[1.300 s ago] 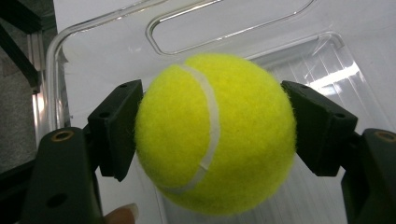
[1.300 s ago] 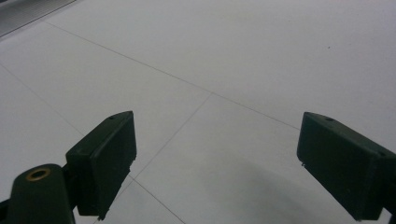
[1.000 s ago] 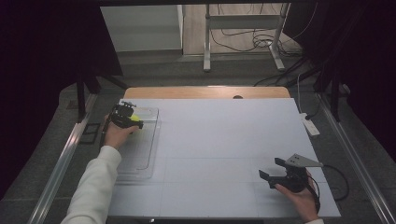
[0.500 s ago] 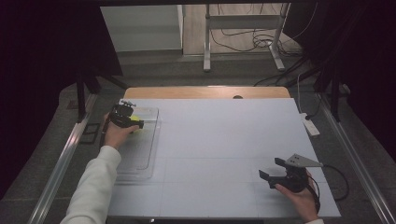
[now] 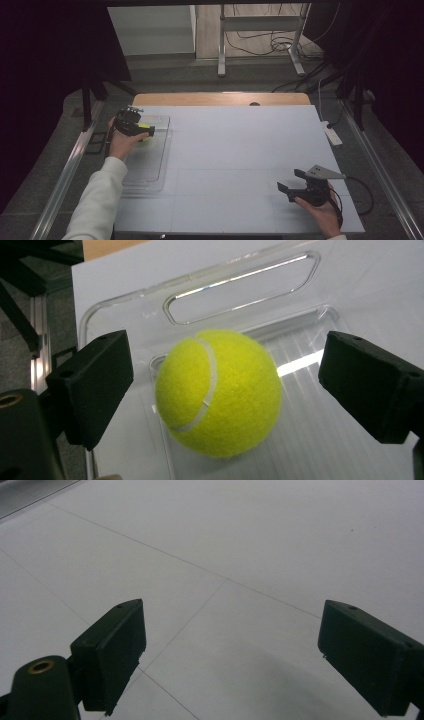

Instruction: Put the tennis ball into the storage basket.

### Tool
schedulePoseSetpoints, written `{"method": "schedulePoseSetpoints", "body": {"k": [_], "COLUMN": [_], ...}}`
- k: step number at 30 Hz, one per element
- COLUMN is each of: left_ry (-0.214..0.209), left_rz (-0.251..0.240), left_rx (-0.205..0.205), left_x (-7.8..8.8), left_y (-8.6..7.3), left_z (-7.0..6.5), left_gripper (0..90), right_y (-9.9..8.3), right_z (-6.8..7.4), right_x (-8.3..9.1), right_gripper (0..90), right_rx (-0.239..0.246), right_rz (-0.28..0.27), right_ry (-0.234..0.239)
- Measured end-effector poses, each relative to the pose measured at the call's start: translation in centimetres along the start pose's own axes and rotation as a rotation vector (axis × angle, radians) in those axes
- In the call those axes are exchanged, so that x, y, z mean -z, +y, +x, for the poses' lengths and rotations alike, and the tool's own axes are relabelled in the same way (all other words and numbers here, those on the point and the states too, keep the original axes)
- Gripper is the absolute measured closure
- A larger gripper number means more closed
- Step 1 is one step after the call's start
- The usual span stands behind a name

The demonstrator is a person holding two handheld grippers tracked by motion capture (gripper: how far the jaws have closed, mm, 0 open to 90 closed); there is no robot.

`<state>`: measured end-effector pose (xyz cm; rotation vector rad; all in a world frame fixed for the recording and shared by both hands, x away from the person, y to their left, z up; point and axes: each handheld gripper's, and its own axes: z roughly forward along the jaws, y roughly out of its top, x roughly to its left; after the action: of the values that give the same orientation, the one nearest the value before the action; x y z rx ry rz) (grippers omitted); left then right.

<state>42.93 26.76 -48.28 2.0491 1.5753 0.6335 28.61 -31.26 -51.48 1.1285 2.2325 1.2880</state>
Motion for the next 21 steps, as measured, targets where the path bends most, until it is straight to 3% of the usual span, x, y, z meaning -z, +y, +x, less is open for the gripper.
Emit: {"method": "schedulePoseSetpoints", "body": {"k": [8, 18, 21], "left_ry": [-0.069, -0.165, -0.176], "left_rz": [-0.084, -0.16, -0.178], "left_rx": [0.027, 0.048, 0.044], "left_x": [1.5, 3.4, 3.9], "left_y": [-0.1, -0.4, -0.4], "left_z": [0.2, 0.1, -0.1], "left_gripper": [7.2, 8.3, 8.6], "right_y": [0.0, 0.0, 0.1], "right_z": [0.0, 0.1, 0.0], "right_x": [0.0, 0.0, 0.0], "right_gripper": [12.2, 12.2, 12.2], "right_rx": [0.001, 0.001, 0.001], "right_rz": [-0.001, 0.0, -0.003], "right_ry": [0.0, 0.002, 0.001]}}
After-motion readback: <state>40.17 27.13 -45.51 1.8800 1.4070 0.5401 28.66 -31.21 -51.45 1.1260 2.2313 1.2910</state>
